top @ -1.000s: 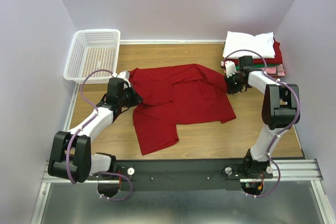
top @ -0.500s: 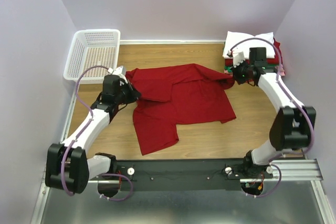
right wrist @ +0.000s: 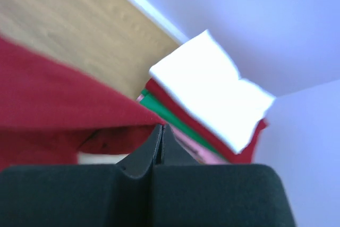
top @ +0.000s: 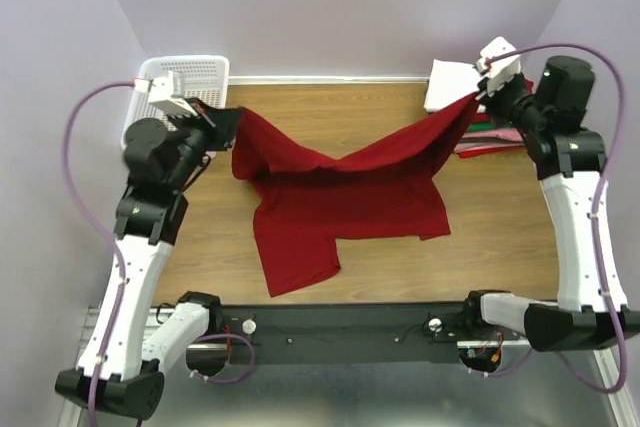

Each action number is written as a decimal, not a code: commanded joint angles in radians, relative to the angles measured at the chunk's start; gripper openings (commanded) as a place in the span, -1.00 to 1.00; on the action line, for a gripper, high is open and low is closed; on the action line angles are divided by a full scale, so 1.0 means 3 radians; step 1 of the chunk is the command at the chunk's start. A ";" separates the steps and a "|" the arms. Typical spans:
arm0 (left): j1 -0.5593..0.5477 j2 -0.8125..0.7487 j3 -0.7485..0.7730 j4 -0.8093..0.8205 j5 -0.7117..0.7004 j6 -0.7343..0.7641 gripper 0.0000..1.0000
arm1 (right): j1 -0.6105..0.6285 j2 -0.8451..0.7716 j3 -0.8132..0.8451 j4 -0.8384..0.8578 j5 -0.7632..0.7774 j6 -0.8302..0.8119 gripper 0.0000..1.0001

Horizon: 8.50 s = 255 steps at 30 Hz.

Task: Fold and stack the t-shirts
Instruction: Flatten the tshirt out

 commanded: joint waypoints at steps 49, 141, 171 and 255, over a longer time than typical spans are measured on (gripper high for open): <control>0.0082 0.0806 -0.0077 0.1660 -0.0910 -0.0484 -1.00 | -0.0021 0.0406 0.0213 0.0827 -0.0630 0.0613 -0.99; 0.0644 0.1115 0.0234 0.0223 0.0752 -0.0460 -1.00 | -0.0021 0.0265 0.0245 -0.0047 -0.0430 0.0358 -0.99; 0.0655 0.1928 0.0894 0.0371 0.0650 -0.0254 -1.00 | -0.0026 0.0499 -0.0181 0.0373 -0.1070 0.0368 -0.99; 0.0920 0.3748 0.2198 0.0049 0.0021 0.0216 -1.00 | 0.0173 0.2959 0.1322 0.1155 -0.0451 0.1150 -0.95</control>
